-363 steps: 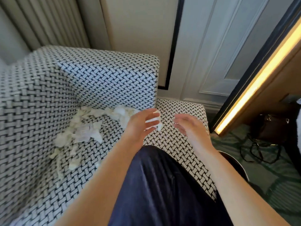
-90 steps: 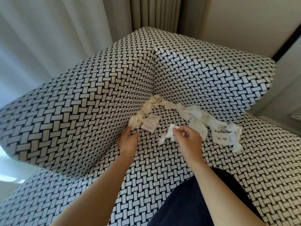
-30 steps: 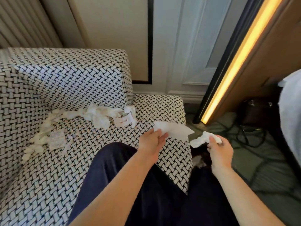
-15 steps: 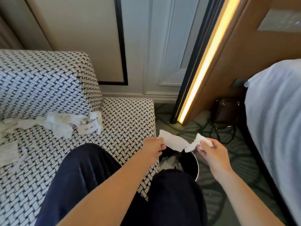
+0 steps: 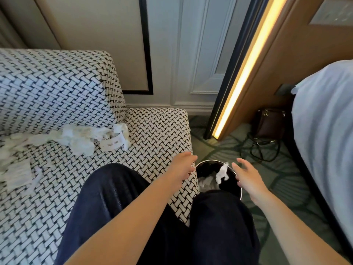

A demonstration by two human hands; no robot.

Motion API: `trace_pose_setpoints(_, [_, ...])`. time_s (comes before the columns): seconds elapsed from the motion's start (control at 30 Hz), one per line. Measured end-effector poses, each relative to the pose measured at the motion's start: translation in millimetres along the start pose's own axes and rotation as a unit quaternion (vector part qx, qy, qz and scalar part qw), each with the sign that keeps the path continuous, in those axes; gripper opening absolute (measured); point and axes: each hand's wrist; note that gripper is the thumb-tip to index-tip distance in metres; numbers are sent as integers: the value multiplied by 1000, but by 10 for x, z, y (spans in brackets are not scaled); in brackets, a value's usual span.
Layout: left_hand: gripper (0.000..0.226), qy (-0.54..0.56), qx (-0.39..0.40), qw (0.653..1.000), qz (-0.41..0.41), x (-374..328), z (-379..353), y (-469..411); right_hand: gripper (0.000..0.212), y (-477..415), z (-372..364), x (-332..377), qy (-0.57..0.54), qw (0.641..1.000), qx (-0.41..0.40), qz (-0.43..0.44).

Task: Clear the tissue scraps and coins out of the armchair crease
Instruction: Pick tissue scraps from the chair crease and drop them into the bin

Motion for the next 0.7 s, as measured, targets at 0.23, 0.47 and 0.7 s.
trace_pose_setpoints(0.23, [37,27,4,998,-48,-252,327,207,29,189,-85,433,26,998,44,42])
trace_pose_setpoints(0.47, [27,96,-34,987,-125,-448,1052,539,28,606,-761,1219,82,971,125,186])
trace_pose_setpoints(0.7, [27,149,-118,971,-143,-268,2060,802,22,1137,-1788,1858,126,919,211,308])
Point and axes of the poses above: each hand's wrist, its own y-axis away from the middle knuckle, its own z-axis out of the back of the hand, x = y × z, and after that the axes turned 1 degree about z, right-handed
